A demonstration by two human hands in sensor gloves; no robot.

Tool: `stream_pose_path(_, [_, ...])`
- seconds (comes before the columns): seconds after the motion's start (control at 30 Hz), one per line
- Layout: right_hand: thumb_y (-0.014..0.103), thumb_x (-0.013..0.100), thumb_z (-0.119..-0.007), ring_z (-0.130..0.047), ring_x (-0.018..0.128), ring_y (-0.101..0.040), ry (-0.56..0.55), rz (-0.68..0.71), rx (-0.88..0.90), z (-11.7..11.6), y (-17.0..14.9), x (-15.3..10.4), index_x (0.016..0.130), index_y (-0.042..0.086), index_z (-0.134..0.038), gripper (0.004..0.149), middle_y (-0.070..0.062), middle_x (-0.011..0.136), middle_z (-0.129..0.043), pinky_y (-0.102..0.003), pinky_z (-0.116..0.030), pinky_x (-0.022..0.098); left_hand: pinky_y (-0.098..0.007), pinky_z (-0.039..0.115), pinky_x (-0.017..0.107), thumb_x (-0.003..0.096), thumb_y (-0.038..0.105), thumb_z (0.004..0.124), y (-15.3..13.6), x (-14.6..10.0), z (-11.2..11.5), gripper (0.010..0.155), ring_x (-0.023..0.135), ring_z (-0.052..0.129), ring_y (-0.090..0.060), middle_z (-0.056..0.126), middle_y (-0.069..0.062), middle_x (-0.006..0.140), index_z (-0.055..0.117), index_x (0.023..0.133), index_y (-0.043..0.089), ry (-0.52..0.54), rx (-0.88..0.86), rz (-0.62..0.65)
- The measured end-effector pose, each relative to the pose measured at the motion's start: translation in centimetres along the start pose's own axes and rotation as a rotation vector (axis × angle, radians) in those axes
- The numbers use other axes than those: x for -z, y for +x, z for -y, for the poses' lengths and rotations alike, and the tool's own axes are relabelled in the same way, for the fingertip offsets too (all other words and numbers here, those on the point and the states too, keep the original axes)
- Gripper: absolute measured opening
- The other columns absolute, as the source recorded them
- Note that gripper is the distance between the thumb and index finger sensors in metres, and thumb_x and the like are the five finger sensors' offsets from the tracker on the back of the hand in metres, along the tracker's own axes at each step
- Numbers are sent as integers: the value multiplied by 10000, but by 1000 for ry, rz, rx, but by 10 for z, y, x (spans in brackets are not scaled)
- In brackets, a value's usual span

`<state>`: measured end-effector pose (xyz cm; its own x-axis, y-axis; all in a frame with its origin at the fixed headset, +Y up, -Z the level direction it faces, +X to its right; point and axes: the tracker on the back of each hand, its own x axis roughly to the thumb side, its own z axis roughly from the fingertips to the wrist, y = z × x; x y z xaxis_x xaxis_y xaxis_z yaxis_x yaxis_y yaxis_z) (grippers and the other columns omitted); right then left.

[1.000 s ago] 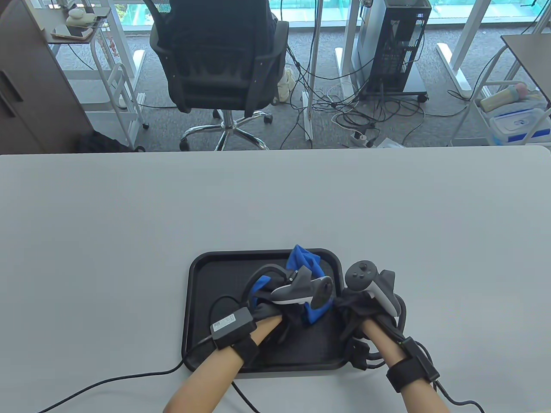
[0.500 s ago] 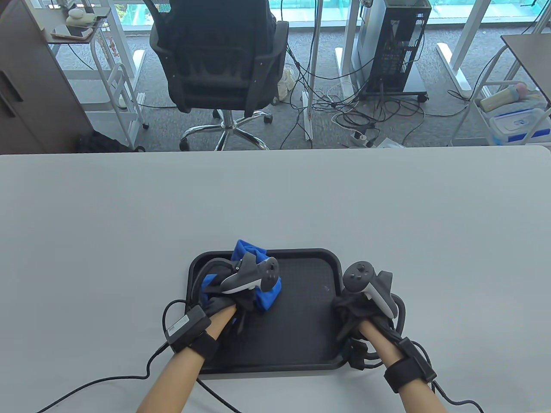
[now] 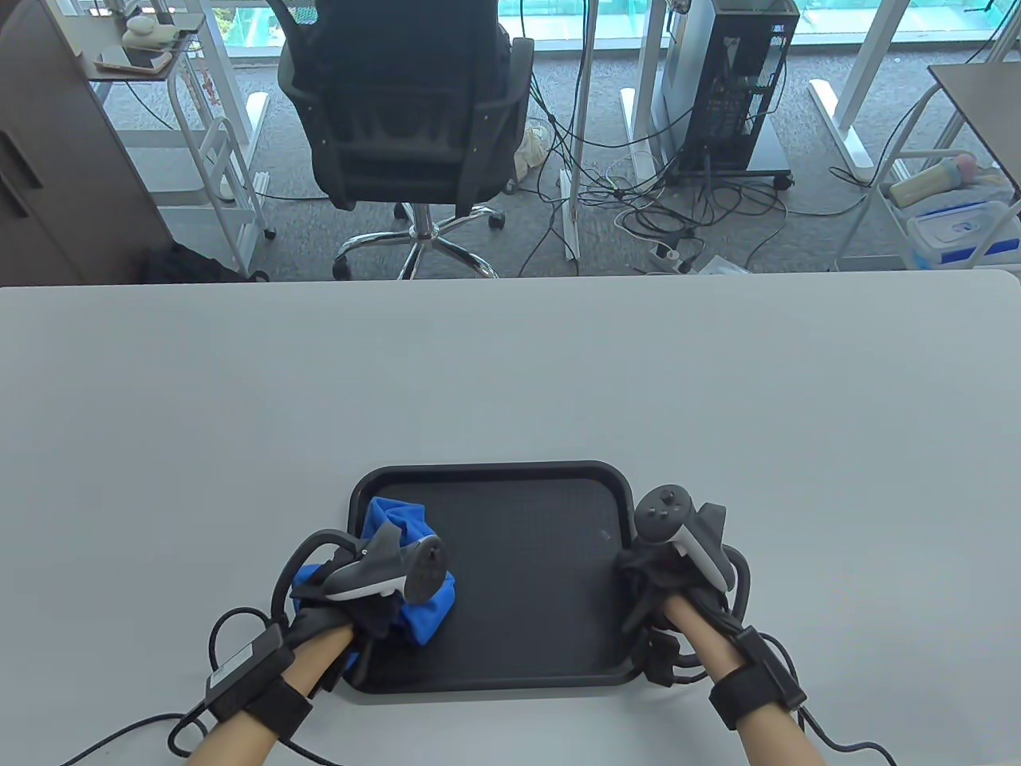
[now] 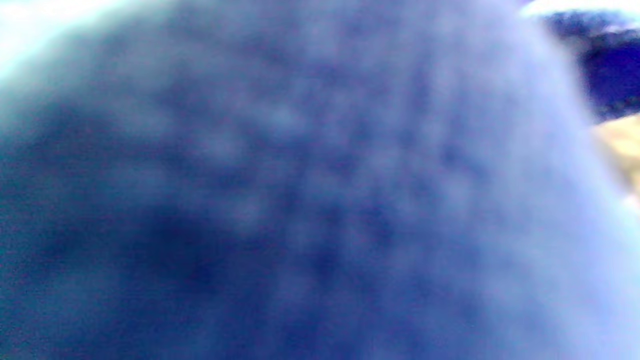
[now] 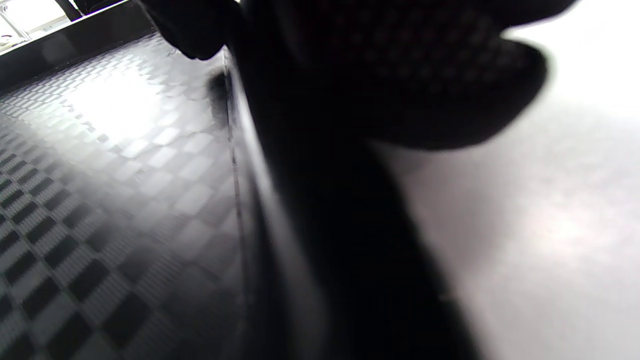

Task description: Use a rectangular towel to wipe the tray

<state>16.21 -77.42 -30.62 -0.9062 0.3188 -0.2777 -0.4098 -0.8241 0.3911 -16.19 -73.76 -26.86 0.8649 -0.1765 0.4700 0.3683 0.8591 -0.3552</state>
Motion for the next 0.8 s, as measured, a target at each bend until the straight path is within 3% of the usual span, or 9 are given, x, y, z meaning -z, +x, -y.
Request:
stream_pose_path(0.33, [382,471,-750,-975,122,-200,16,8,14,0,-1,0,769,19,-664,477,-115,385,-901,-350,-844,41,-498,727,634,480,309,788,53,-24,1,548,817,893,-210,695,-85,1055,608,995,258,13,67,211])
stream_pose_path(0.67, [380,472,-750,-973,125,-202,20,11,20,0,-1,1,770,16,-661,479,-116,387,-899,-352,-842,44,-497,725,634,484,310,783,109,-2,-21,550,813,894,-212,693,-77,1057,608,1003,252,51,99,344])
stream_pose_path(0.8, [380,473,-747,-972,125,-201,21,17,15,0,-2,1,770,14,-658,480,-115,387,-898,-351,-842,44,-495,729,631,483,310,783,133,14,-33,547,803,898,-211,703,-72,1055,615,1002,258,123,124,403])
